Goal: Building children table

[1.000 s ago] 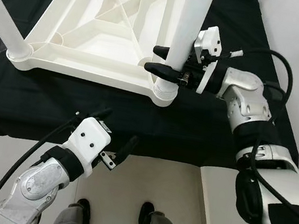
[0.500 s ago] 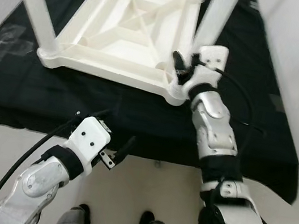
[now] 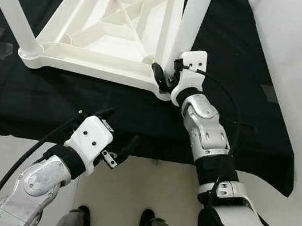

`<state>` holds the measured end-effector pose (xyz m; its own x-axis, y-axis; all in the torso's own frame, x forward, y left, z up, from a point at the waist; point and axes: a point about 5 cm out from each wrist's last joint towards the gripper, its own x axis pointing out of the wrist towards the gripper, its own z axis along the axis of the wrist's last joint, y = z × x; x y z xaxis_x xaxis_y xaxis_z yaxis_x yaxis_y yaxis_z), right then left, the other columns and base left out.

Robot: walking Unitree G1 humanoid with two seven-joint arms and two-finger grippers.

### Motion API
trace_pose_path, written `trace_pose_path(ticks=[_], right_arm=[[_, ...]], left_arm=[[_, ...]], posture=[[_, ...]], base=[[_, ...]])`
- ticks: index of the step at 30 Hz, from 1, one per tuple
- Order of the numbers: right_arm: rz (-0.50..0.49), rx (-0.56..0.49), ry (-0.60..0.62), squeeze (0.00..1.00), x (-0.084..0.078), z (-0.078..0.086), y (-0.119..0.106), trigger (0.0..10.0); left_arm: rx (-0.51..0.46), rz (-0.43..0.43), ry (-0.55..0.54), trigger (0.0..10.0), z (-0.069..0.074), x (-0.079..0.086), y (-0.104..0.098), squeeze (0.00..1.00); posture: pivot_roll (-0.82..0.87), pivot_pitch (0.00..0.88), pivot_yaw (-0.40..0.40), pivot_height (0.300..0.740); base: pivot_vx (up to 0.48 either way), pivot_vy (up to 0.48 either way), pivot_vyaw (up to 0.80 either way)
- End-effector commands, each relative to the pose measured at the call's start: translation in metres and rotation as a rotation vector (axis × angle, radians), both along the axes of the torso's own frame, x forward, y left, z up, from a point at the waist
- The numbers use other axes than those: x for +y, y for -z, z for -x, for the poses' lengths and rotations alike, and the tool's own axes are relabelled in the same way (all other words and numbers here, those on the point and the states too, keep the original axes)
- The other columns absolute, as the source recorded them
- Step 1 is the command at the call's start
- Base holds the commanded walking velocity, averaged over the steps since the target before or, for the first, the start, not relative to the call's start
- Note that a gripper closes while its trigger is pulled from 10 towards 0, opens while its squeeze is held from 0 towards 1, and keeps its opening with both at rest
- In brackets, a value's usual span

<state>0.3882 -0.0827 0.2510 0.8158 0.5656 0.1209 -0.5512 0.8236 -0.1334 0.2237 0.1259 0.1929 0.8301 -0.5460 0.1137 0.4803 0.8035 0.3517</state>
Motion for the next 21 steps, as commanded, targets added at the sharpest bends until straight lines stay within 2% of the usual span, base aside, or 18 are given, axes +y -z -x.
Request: trace_pose_path(ticks=[1, 2, 3, 4, 7, 9, 10, 12, 14, 15, 16, 21], right_arm=[[0.026, -0.077, -0.174, 0.18, 0.010, 0.006, -0.016, 10.0], [0.064, -0.112, -0.267, 0.18, 0.012, 0.009, -0.022, 10.0], [0.069, -0.116, -0.345, 0.00, 0.012, 0.011, -0.028, 10.0], [0.102, -0.139, -0.406, 0.00, 0.013, 0.012, -0.034, 10.0], [0.102, -0.139, -0.406, 0.00, 0.013, 0.012, -0.034, 10.0], [0.129, -0.174, -0.516, 0.00, 0.013, 0.011, -0.049, 10.0], [0.129, -0.174, -0.516, 0.00, 0.013, 0.011, -0.049, 10.0], [0.154, -0.188, -0.636, 0.00, 0.013, 0.014, -0.059, 10.0], [0.157, -0.185, -0.675, 0.00, 0.012, 0.015, -0.062, 10.0], [0.160, -0.172, -0.708, 0.00, 0.011, 0.015, -0.063, 3.5], [0.159, -0.154, -0.737, 0.00, 0.010, 0.015, -0.062, 0.0], [0.155, -0.122, -0.817, 0.00, 0.007, 0.015, -0.059, 0.0]], left_arm=[[0.010, -0.008, -0.002, 10.0, 0.002, 0.000, 0.004, 0.00], [0.010, -0.007, -0.001, 10.0, 0.002, -0.001, 0.004, 0.00], [0.010, -0.006, -0.001, 10.0, 0.002, -0.001, 0.004, 0.00], [0.010, -0.006, 0.001, 10.0, 0.003, -0.002, 0.004, 0.00], [0.010, -0.006, 0.001, 10.0, 0.003, -0.002, 0.004, 0.00], [0.010, -0.006, 0.005, 10.0, 0.004, -0.004, 0.004, 0.00], [0.010, -0.006, 0.005, 10.0, 0.004, -0.004, 0.004, 0.00], [0.007, -0.008, -0.001, 10.0, 0.005, -0.002, 0.003, 0.00], [0.006, -0.010, -0.004, 10.0, 0.005, -0.001, 0.003, 0.00], [0.004, -0.011, -0.008, 10.0, 0.005, -0.001, 0.003, 0.00], [0.003, -0.011, -0.009, 10.0, 0.005, 0.000, 0.003, 0.00], [0.003, -0.010, -0.011, 10.0, 0.005, -0.001, 0.003, 0.00]], posture=[[0.09, 0.289, -0.099, 0.740], [0.09, 0.291, -0.100, 0.740], [0.09, 0.293, -0.107, 0.740], [0.10, 0.294, -0.110, 0.740], [0.10, 0.294, -0.110, 0.740], [0.11, 0.297, -0.120, 0.740], [0.11, 0.297, -0.120, 0.740], [0.11, 0.297, -0.122, 0.740], [0.11, 0.297, -0.122, 0.740], [0.12, 0.298, -0.125, 0.740], [0.12, 0.298, -0.124, 0.740], [0.11, 0.300, -0.125, 0.740]], base=[[0.000, 0.000, 0.00], [0.000, 0.000, 0.00], [0.000, 0.000, 0.00], [0.000, 0.000, 0.00], [0.000, 0.000, 0.00], [0.000, 0.000, 0.00], [0.000, 0.000, 0.00], [0.000, 0.000, 0.00], [0.000, 0.000, 0.00], [0.000, 0.000, 0.00], [0.000, 0.000, 0.00], [0.000, 0.000, 0.00]])
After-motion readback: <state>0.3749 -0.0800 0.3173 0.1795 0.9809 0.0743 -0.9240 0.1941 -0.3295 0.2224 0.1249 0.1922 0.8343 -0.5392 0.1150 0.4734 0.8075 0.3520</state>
